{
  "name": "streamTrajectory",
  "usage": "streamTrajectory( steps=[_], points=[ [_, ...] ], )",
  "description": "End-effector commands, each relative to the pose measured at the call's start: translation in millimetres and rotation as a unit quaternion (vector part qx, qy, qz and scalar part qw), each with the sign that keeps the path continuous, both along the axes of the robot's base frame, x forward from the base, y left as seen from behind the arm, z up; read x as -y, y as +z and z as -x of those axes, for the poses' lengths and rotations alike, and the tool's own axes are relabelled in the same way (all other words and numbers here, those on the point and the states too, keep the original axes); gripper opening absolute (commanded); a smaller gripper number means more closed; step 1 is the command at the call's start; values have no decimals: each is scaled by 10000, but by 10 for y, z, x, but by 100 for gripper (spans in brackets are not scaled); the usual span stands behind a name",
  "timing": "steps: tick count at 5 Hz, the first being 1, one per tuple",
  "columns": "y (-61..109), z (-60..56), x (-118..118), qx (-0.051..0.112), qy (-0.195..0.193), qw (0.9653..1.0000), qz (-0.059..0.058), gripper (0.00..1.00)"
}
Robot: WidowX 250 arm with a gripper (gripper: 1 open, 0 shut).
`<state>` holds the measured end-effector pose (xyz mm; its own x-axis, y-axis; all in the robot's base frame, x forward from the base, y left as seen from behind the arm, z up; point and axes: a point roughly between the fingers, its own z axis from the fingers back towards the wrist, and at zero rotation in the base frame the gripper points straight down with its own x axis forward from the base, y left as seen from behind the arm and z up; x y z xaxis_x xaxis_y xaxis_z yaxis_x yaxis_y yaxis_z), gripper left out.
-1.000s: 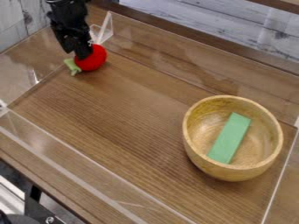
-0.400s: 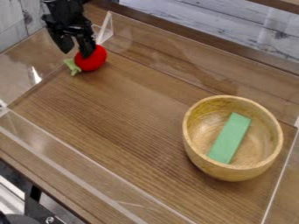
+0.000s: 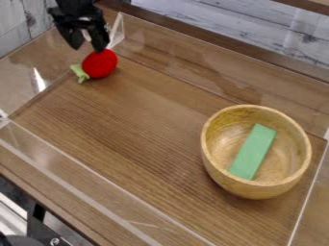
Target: Move the red fruit to the left side of the table
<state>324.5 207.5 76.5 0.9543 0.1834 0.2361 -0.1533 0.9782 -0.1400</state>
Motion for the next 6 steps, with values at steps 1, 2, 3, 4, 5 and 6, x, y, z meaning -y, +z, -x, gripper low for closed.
streamTrajectory(
  steps=[1,2,3,4,5,6],
  points=[
    [195,-57,-106,315,-216,9992,-153,100],
    [139,-75,-97,340,-518,9980,-110,100],
    [128,-82,-93,393,-769,9963,-34,100],
    [259,-54,-79,434,-478,9979,3,100],
    [385,-30,-66,469,-220,9987,33,100],
    [334,-73,-45,520,-4,9986,81,100]
  ],
)
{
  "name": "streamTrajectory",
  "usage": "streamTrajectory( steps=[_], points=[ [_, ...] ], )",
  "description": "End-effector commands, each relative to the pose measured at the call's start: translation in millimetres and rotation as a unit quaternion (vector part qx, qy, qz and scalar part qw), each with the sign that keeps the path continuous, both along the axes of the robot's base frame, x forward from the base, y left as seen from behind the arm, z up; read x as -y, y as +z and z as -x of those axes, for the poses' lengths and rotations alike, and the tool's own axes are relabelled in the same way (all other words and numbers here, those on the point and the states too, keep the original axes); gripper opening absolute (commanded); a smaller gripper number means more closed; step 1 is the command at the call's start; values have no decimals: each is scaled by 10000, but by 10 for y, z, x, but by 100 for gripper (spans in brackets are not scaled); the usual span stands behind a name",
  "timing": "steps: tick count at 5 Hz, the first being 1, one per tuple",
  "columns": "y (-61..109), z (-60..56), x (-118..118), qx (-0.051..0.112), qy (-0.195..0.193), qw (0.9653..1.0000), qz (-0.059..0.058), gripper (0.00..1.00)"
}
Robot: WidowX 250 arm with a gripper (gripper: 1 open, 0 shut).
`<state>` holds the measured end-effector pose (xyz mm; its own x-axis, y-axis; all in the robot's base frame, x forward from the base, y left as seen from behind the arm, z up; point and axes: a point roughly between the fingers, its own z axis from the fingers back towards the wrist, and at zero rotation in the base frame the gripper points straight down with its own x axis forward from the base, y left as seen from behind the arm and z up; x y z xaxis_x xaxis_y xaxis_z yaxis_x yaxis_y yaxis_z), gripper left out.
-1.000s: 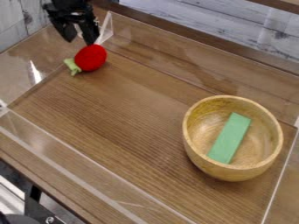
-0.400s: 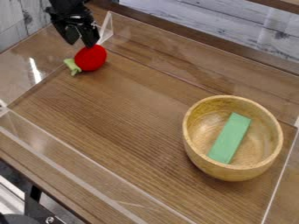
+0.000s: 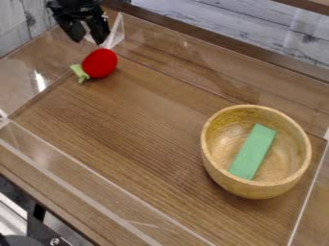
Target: Move the red fruit to the left side of the table
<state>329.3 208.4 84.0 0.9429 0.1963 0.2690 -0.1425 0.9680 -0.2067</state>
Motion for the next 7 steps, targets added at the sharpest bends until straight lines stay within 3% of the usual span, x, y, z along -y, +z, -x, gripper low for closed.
streamTrajectory(
  steps=[1,3,5,6,7],
  points=[
    [205,-71,-14,309,207,9992,-178,100],
    [160,-181,-38,354,-27,9993,-100,100],
    [418,-183,-47,423,49,9991,-50,100],
    [446,-166,120,424,338,9985,-48,100],
    [557,-224,302,419,346,9985,-38,100]
  ],
)
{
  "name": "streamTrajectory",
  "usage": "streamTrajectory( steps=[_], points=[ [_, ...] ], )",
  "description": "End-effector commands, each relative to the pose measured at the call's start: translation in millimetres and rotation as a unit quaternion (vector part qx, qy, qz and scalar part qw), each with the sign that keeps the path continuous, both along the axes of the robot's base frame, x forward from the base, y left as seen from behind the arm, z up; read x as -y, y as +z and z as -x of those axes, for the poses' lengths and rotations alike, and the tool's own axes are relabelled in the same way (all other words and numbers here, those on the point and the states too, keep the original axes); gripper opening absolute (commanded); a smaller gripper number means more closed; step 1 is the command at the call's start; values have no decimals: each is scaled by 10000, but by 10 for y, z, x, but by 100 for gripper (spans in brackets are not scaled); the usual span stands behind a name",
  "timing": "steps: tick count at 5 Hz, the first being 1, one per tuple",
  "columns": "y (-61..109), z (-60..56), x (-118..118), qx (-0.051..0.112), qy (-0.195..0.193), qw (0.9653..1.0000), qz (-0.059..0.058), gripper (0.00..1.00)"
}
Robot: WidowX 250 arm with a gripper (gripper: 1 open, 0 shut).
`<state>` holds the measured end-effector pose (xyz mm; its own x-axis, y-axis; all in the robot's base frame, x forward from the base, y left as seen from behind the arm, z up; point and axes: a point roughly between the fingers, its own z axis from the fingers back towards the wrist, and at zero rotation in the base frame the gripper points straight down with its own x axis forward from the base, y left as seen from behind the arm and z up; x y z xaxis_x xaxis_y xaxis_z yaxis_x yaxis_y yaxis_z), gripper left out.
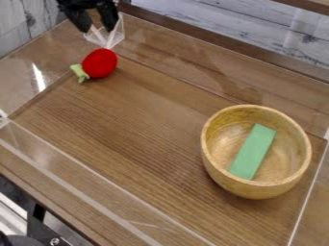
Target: Move the red fruit to the left side of the table
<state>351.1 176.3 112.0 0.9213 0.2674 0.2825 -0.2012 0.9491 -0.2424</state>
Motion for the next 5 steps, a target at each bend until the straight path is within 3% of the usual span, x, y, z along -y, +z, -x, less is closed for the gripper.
streamTrajectory(
  steps=[1,3,5],
  points=[
    [320,-45,76,243,125,9993,-244,100],
    [164,-119,203,27,151,9989,-443,100],
    [41,-189,392,-100,-375,9974,-599,100]
  ],
)
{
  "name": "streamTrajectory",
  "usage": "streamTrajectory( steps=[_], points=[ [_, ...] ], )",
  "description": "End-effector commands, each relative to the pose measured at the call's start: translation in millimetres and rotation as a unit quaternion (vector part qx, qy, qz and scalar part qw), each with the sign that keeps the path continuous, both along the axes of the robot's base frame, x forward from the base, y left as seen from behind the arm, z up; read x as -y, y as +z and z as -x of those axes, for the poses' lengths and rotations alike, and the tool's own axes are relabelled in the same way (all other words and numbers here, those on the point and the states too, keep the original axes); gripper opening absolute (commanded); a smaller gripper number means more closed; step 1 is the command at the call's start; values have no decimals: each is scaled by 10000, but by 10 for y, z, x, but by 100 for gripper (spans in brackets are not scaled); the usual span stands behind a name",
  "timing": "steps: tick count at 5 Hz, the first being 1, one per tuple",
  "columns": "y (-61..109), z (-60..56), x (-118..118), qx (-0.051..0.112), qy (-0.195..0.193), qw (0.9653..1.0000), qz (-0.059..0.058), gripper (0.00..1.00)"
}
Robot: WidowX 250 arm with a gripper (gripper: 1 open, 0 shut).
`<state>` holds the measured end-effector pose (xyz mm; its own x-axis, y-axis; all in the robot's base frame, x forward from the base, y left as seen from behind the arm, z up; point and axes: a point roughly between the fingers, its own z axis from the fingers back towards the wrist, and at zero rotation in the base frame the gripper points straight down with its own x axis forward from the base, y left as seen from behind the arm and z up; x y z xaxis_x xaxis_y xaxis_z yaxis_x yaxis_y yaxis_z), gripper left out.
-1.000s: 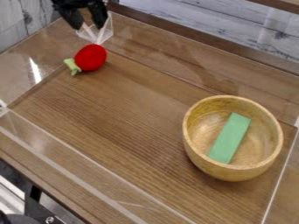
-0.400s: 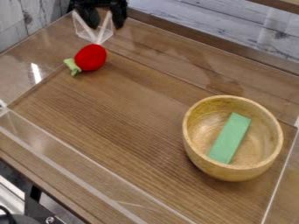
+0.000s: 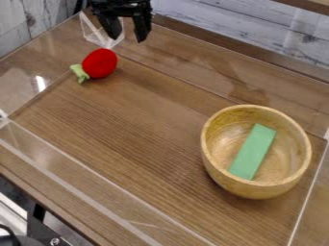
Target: Move the red fruit to the left side of the table
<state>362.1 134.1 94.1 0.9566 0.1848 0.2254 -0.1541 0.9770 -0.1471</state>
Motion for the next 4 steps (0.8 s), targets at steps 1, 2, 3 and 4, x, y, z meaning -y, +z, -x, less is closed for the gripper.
streamTrajectory(
  steps=[1,2,3,4],
  points=[
    [220,-104,27,247,-354,9988,-222,100],
    [138,-27,134,155,-704,9972,-213,100],
    [43,43,219,52,-1035,9944,-194,100],
    [125,58,232,18,-1079,9939,-222,100]
  ],
)
